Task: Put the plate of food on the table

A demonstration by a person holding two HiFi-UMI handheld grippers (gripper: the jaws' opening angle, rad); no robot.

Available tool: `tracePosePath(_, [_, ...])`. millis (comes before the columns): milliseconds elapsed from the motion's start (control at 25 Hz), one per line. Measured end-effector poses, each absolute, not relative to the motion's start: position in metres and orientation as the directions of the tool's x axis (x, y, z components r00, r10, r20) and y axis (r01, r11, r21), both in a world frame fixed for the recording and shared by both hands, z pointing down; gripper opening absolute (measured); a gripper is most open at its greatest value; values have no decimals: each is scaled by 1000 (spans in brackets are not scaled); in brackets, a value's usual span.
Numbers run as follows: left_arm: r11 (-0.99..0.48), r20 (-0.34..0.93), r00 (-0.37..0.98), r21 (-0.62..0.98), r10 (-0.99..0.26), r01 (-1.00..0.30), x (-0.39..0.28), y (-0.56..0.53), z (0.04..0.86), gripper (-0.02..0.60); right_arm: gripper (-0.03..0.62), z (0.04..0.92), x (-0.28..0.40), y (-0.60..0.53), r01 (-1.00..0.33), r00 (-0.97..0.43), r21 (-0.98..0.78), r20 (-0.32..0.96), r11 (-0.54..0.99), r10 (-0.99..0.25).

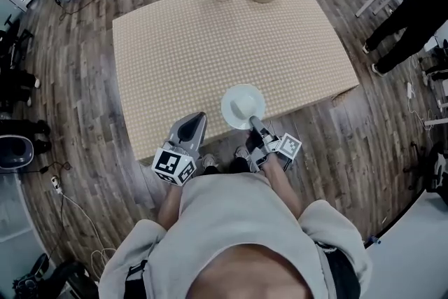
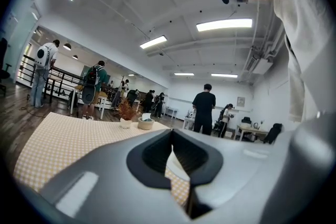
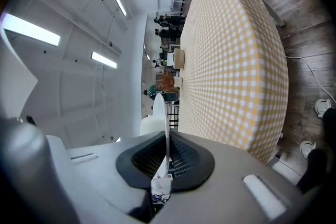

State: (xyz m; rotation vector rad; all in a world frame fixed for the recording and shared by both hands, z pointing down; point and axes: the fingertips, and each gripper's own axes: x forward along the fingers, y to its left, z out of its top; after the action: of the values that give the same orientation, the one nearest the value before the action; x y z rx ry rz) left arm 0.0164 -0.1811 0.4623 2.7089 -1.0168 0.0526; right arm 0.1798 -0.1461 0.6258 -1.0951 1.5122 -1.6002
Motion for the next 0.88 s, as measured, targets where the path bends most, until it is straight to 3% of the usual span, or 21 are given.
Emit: tracePosePath(880, [-644, 275, 719, 320, -639, -695, 21, -169, 536, 9, 11, 712, 190, -110, -87, -463, -952, 301, -295, -834])
